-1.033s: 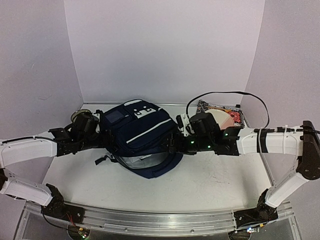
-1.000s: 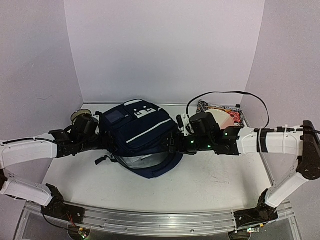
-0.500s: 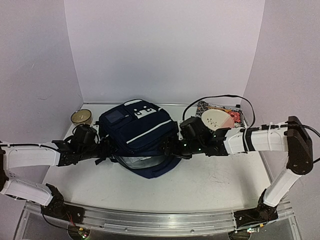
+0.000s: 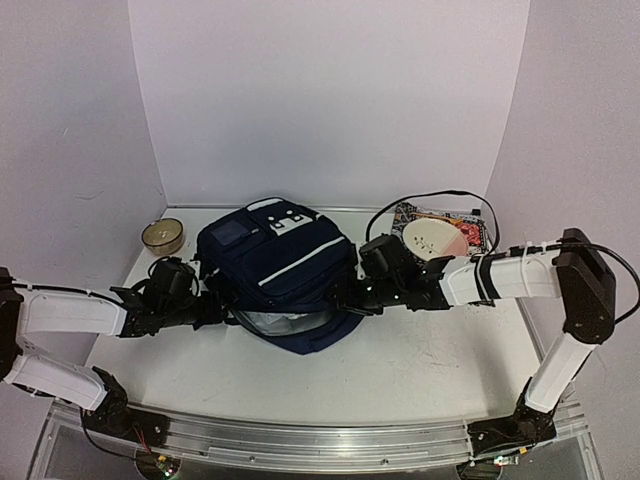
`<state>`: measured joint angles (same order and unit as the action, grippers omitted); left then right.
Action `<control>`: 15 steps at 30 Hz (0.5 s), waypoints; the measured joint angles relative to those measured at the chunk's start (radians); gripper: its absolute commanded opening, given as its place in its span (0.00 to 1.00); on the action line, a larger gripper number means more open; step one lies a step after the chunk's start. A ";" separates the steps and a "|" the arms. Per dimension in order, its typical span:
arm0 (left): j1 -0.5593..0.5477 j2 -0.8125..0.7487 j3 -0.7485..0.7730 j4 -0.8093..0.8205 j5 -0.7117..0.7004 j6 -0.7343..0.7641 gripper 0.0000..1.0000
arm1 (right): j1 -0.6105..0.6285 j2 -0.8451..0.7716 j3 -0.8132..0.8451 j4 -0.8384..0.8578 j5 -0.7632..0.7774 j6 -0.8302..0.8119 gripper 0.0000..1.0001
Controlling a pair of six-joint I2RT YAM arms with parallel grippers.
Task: Pack the student bag
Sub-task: Hold the largest pocket of the student bag.
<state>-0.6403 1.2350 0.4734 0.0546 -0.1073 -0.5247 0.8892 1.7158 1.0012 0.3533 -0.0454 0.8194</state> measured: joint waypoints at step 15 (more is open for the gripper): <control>0.000 0.113 -0.024 0.087 0.087 0.085 0.39 | -0.109 0.065 0.049 0.029 -0.060 -0.073 0.47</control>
<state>-0.6400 1.3482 0.4497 0.1413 -0.0201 -0.4393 0.7803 1.7805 1.0500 0.3824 -0.1056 0.7469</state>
